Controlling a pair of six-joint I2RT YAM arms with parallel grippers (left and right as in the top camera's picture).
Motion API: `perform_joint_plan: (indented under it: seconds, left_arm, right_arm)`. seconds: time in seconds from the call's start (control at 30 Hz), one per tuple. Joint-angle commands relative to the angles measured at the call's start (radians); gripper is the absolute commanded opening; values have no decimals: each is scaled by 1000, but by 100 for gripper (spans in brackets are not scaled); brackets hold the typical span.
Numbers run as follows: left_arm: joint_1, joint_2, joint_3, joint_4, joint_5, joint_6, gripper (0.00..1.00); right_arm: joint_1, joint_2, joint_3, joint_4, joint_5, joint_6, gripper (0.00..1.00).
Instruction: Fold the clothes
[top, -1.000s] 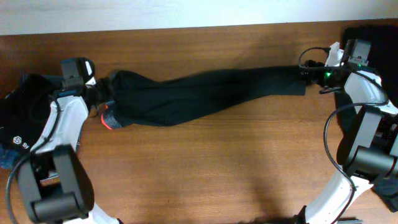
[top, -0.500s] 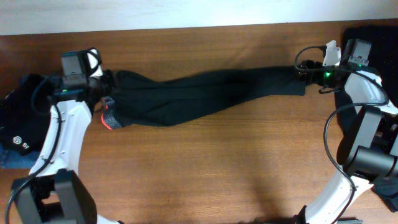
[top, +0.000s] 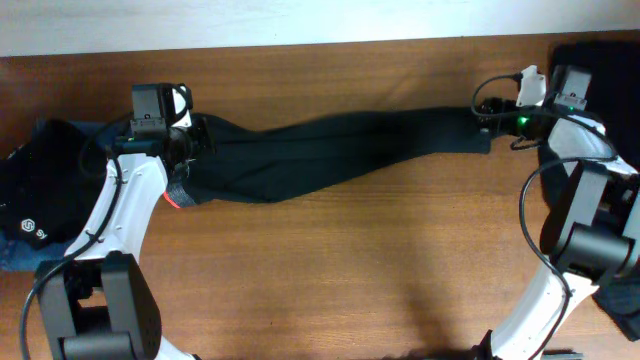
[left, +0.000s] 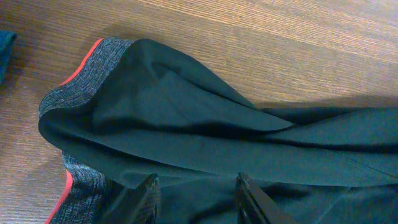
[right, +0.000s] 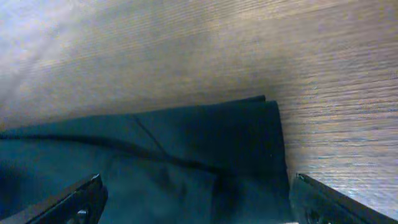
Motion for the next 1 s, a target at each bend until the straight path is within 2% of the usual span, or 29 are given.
perform_joint_plan:
  seconds: [0.0, 0.4, 0.43, 0.5, 0.53, 0.6, 0.63, 0.67, 0.83, 0.97]
  left_arm:
    - [-2, 11, 5, -3, 7, 13, 39]
    - [-2, 11, 5, -3, 7, 13, 39]
    - [-2, 11, 5, -3, 7, 13, 40]
    - [-2, 11, 5, -3, 8, 13, 40]
    - [-2, 11, 5, -4, 8, 13, 39]
    - [-2, 11, 5, -5, 8, 13, 40]
    - [-2, 11, 5, -4, 8, 13, 39]
    - [-2, 11, 5, -4, 8, 13, 39]
    - [-2, 11, 5, -8, 8, 13, 40]
    - [-2, 11, 5, -11, 8, 13, 39]
  right_arm:
    - [-2, 38, 15, 16, 10, -58, 99]
    - [-1, 106, 14, 3, 8, -108, 99]
    - [-1, 110, 14, -8, 7, -120, 96]
    - [-1, 111, 14, -34, 8, -153, 72]
    - [-1, 111, 14, -48, 8, -164, 53]
    - [-4, 111, 15, -62, 8, -163, 23]
    - [-7, 110, 15, -70, 8, -163, 11]
    - [-11, 110, 15, -81, 8, -162, 4]
    - [-39, 83, 15, -152, 45, -161, 4]
    - [-72, 21, 22, -231, 245, -93, 4]
